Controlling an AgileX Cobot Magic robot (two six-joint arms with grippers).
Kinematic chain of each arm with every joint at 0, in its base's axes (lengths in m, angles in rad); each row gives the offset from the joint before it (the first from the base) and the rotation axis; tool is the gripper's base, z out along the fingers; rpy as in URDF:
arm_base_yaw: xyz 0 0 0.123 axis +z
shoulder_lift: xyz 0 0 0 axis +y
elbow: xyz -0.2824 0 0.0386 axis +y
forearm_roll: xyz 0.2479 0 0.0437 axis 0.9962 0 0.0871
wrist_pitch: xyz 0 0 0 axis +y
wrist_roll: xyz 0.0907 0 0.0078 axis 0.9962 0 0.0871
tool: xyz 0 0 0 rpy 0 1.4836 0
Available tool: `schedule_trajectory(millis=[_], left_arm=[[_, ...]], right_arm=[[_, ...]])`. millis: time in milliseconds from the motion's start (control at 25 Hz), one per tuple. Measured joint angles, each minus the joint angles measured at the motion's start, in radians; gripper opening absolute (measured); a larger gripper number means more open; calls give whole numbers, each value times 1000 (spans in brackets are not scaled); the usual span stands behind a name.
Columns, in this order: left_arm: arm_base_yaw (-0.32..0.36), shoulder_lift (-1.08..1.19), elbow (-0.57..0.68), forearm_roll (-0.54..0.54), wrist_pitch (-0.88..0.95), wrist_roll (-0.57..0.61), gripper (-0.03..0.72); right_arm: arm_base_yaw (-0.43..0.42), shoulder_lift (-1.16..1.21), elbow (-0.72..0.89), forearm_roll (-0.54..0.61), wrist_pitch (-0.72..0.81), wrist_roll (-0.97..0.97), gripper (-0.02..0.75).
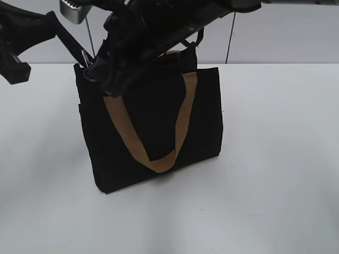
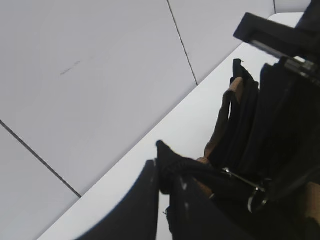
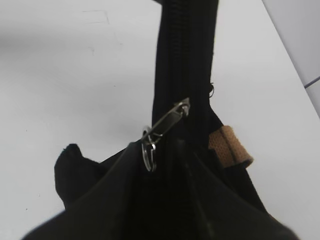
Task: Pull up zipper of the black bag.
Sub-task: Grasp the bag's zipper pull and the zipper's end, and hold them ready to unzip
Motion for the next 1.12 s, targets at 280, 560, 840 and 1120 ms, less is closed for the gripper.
schedule_trajectory(millis=[280, 560, 840, 1120], left_arm=[[0, 0, 0, 0, 0, 0, 25], [0, 0, 0, 0, 0, 0, 25], [0, 0, 0, 0, 0, 0, 25], [0, 0, 0, 48, -53, 0, 25]], right_arm=[[0, 0, 0, 12, 1, 0, 181], [0, 0, 0, 14, 5, 0, 48], [0, 0, 0, 17, 8, 2, -1], [0, -12, 0, 17, 59, 29, -1]])
